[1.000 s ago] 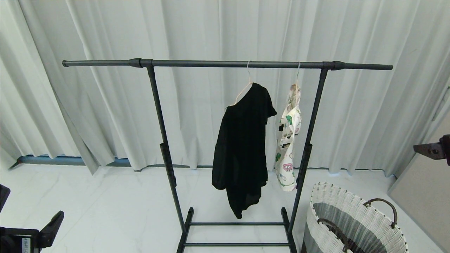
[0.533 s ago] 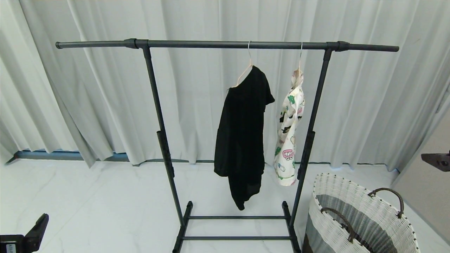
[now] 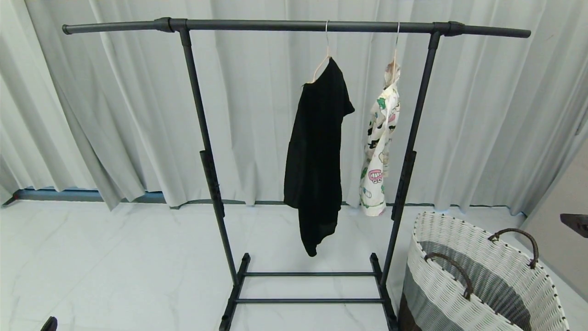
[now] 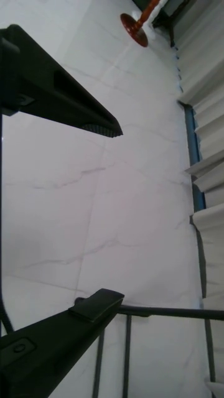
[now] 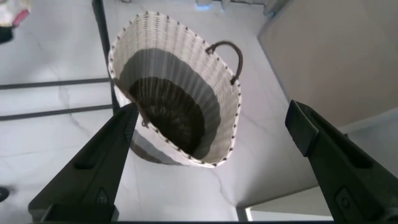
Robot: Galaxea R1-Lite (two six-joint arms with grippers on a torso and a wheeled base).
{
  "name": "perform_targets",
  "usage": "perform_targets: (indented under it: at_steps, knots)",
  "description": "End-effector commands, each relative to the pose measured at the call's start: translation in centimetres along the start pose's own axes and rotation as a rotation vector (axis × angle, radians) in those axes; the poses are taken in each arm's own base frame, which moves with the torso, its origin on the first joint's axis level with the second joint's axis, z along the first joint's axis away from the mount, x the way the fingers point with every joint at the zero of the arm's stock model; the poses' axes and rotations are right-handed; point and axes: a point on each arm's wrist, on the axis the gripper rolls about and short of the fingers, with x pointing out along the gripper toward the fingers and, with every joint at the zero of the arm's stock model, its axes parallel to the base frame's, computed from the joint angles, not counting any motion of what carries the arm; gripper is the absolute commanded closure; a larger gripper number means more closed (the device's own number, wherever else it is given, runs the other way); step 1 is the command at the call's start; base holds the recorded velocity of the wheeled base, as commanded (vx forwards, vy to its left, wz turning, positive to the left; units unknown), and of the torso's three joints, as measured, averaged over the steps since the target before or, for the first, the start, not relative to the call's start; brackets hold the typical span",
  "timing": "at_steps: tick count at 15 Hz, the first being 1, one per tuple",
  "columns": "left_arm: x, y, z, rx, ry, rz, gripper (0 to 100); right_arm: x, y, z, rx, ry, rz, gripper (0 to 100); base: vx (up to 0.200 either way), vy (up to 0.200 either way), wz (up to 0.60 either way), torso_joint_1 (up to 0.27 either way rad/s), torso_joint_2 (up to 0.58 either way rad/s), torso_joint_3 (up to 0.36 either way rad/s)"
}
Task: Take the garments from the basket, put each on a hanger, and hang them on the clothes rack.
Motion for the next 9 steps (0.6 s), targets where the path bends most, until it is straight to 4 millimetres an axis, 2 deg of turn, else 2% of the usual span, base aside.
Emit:
perform_targets:
  at_steps: [1,4,6,9]
  knots:
    - [-1.5,0.0,-1.0,-0.015,-0.06,0.018,0,0.4,0.1,-1.0,-0.003,0.016,-0.007,0,0.0,0.0,0.0,-0.144,0.46,0.315]
    - [-3.6,-0.4,-3.5,-0.02,-0.112,0.022,0,0.6,-0.2,-2.5,0.014,0.01,-0.032,0,0.0,0.0,0.0,-0.106,0.41,0.294]
    - [-3.7,-0.3,-3.4,-0.028,-0.134,0.02,0,0.4,-0.5,-3.3,0.022,0.017,-0.046,0,0.0,0.0,0.0,-0.036,0.14,0.093]
    - [-4.6,-0.3,-3.9,-0.052,-0.23,0.06,0,-1.1,-1.1,-7.4,0.034,0.03,-0.069,0,0.0,0.0,0.0,-0.006,0.02,0.015]
